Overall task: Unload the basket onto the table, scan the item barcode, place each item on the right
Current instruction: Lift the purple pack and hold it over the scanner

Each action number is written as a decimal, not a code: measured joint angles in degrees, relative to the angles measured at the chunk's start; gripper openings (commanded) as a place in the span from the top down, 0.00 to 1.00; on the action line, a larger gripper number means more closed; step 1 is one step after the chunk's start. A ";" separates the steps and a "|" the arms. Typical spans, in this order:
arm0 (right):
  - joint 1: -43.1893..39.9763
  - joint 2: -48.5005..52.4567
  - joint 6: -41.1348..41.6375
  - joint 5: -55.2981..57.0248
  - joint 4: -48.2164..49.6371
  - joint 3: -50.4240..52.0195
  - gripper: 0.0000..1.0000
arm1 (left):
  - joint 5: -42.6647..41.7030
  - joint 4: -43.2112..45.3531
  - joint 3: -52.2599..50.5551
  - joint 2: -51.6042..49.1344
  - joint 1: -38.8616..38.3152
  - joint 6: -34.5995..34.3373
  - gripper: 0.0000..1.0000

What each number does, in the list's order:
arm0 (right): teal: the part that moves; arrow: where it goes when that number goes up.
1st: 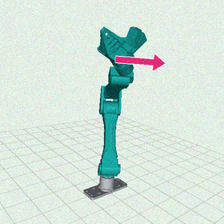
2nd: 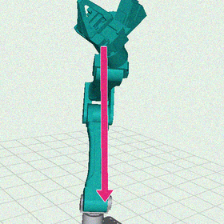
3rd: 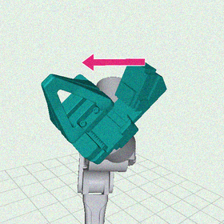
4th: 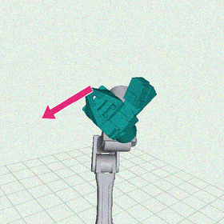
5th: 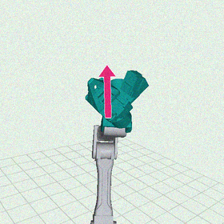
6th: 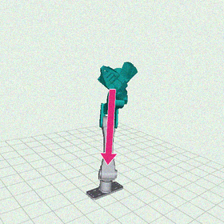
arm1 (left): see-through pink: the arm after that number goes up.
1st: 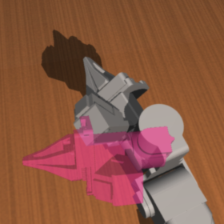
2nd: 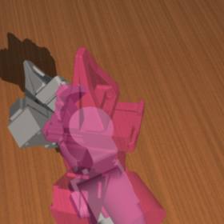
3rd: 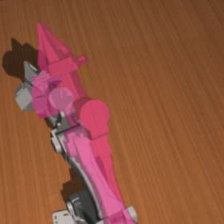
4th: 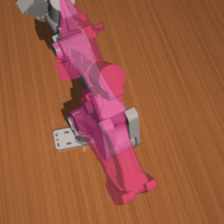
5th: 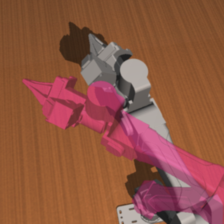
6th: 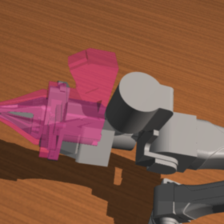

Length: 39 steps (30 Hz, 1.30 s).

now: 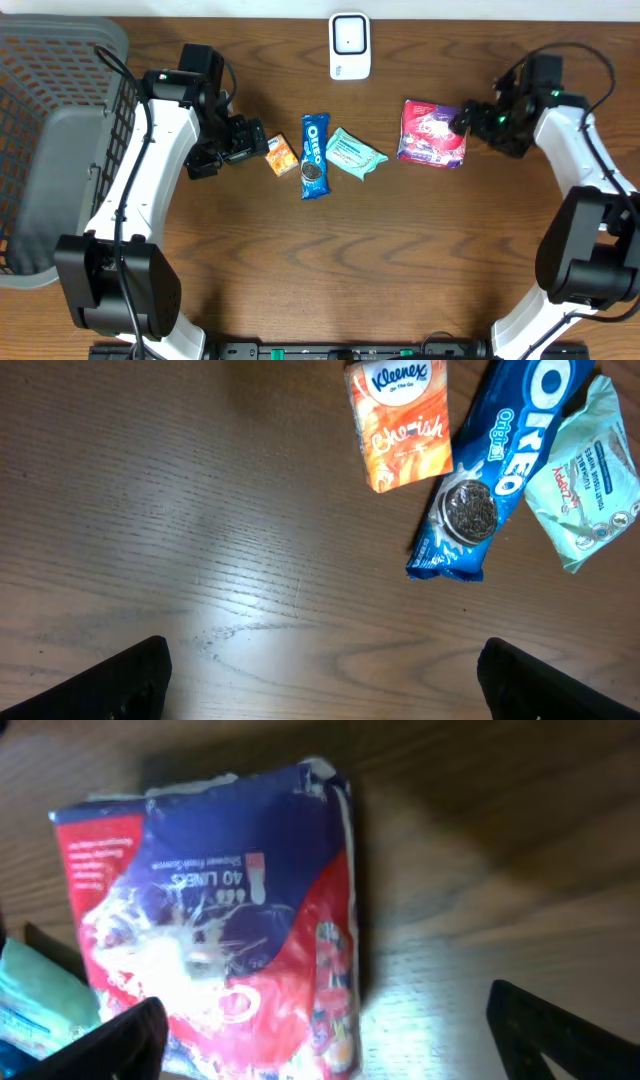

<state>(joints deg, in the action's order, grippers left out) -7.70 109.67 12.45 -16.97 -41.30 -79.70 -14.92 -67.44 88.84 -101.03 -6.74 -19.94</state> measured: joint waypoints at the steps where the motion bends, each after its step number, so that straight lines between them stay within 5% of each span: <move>1: 0.00 0.07 -0.13 -0.66 1.05 0.98 0.11 | 0.00 -0.02 0.00 0.00 0.00 0.00 0.02; 16: 0.00 0.61 1.18 -9.88 14.93 8.98 0.34 | 0.00 0.00 0.00 0.00 0.00 0.00 0.02; 25: -0.37 5.29 2.73 -12.83 15.61 9.01 0.99 | 0.00 0.00 0.00 0.00 0.00 0.00 0.02; 33: -0.31 5.29 6.23 -17.44 15.74 8.55 0.99 | 0.00 0.00 0.00 0.00 0.00 0.00 0.02; 39: 2.99 5.29 15.47 -21.09 26.71 5.16 0.99 | -0.02 0.00 0.00 0.00 0.00 0.00 0.02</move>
<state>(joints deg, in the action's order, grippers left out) -4.71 114.96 27.92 -38.06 -14.59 -74.54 -14.94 -67.44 88.84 -101.03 -6.74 -19.94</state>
